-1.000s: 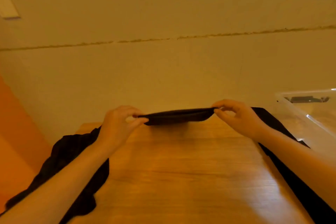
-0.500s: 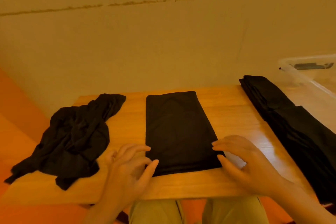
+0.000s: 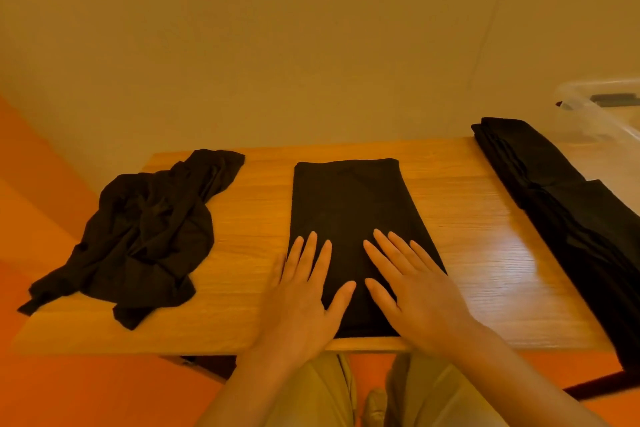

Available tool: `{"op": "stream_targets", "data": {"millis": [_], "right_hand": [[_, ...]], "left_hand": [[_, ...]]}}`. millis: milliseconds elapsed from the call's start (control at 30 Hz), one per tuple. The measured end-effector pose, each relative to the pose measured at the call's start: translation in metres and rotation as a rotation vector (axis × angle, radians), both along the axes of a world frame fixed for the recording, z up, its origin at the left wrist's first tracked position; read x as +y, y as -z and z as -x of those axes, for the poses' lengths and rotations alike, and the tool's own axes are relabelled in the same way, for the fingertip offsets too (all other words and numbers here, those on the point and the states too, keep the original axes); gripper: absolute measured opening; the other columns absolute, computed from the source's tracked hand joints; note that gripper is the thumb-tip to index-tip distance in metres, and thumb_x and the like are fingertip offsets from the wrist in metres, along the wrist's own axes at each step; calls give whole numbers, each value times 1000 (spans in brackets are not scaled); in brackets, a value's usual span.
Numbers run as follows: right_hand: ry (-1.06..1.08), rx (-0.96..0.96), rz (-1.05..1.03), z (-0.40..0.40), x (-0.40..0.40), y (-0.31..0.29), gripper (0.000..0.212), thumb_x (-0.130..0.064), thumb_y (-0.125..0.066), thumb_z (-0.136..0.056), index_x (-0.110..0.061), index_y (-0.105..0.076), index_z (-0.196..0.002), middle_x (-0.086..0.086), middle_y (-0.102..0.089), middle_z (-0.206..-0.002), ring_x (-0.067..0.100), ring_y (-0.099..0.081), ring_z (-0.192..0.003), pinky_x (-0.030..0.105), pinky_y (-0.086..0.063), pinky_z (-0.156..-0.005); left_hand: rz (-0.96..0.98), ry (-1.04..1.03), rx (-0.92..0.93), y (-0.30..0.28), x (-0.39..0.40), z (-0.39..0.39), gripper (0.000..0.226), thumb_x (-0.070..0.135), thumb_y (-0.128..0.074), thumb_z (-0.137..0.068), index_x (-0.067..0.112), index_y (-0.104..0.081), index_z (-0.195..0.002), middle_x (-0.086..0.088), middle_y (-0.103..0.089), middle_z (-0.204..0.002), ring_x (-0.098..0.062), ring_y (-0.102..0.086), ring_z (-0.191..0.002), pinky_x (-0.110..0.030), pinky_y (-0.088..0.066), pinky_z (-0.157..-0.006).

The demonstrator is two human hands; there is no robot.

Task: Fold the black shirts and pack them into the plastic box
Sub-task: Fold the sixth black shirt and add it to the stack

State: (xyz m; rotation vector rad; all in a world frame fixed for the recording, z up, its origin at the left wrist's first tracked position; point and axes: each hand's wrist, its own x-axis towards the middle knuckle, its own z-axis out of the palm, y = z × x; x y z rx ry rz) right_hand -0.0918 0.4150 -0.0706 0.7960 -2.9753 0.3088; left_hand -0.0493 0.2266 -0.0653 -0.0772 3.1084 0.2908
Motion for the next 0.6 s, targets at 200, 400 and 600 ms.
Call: {"op": "stream_targets", "data": {"millis": [200, 400, 600], "right_hand": [[22, 19, -20, -33, 8, 0, 59, -56, -19, -97, -27, -30, -147, -3, -28, -154, 14, -22, -143, 35, -19, -116], [47, -1, 81, 17, -15, -33, 64, -57, -17, -95, -24, -23, -150, -2, -9, -160, 12, -4, -146, 28, -2, -115], [68, -69, -50, 47, -27, -8, 79, -63, 9, -82, -29, -3, -152, -5, 3, -160, 11, 8, -146, 33, 5, -118]], "left_hand": [[14, 17, 21, -4, 12, -34, 68, 68, -4, -92, 34, -4, -151, 3, 1, -161, -16, 10, -147, -38, 8, -116], [-101, -30, 186, -40, 11, 20, 57, 51, -19, -100, 26, -21, -151, 5, -13, -160, -10, -5, -147, -30, -1, -118], [-8, 43, -19, -8, 14, 65, 61, 56, -9, -99, 29, -1, -153, 4, 7, -162, -12, 13, -147, -37, 7, -120]]}}
